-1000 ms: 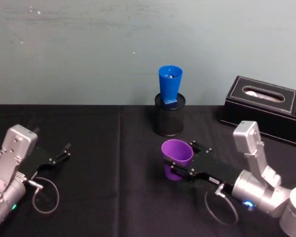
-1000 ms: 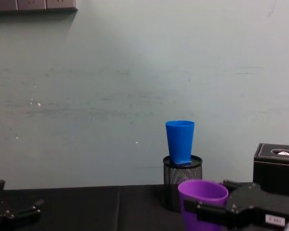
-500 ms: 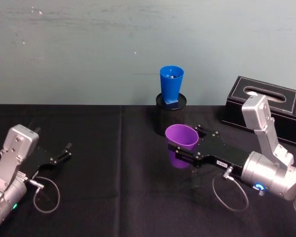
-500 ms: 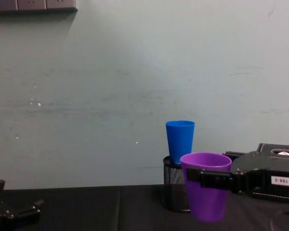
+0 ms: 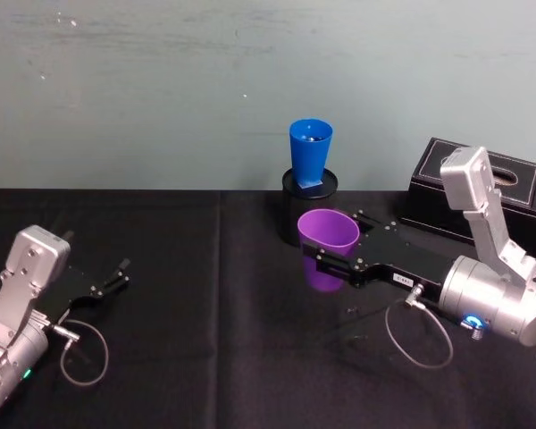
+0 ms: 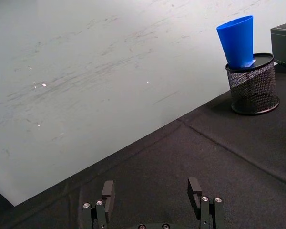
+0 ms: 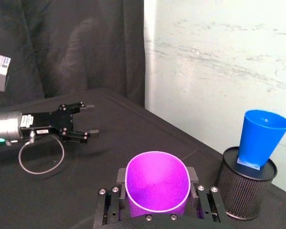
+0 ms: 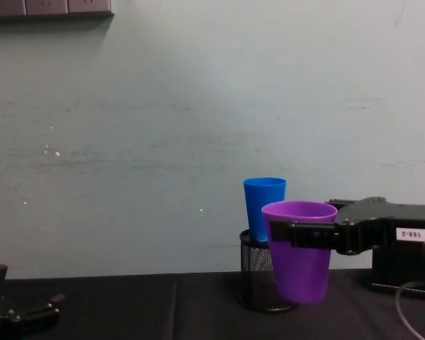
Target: Pick up one cup with a gripper and tap it against the other cup.
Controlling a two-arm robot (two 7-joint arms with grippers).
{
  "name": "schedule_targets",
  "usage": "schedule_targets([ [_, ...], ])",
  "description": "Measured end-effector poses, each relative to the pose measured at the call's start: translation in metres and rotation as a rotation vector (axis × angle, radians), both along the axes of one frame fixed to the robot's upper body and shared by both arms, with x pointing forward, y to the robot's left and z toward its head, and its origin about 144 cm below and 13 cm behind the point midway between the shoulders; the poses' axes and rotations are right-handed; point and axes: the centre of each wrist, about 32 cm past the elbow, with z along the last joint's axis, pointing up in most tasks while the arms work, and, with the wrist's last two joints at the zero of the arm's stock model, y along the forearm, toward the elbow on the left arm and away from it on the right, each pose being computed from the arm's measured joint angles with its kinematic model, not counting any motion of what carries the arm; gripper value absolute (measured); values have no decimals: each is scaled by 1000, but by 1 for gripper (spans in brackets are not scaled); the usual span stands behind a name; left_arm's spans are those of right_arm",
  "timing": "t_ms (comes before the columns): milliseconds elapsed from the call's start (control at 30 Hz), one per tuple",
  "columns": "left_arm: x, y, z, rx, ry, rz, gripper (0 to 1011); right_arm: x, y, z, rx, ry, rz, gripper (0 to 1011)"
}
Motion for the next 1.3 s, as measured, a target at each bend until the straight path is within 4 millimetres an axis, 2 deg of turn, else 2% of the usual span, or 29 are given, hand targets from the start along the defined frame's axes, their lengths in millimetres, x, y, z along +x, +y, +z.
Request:
schedule_targets([
  [367,0,0,0,0,0,0,1005,-2,2,11,2,-10,8,728],
  [1300,0,0,0,0,0,0,1005,-1,2,10,2,-8,7,728],
])
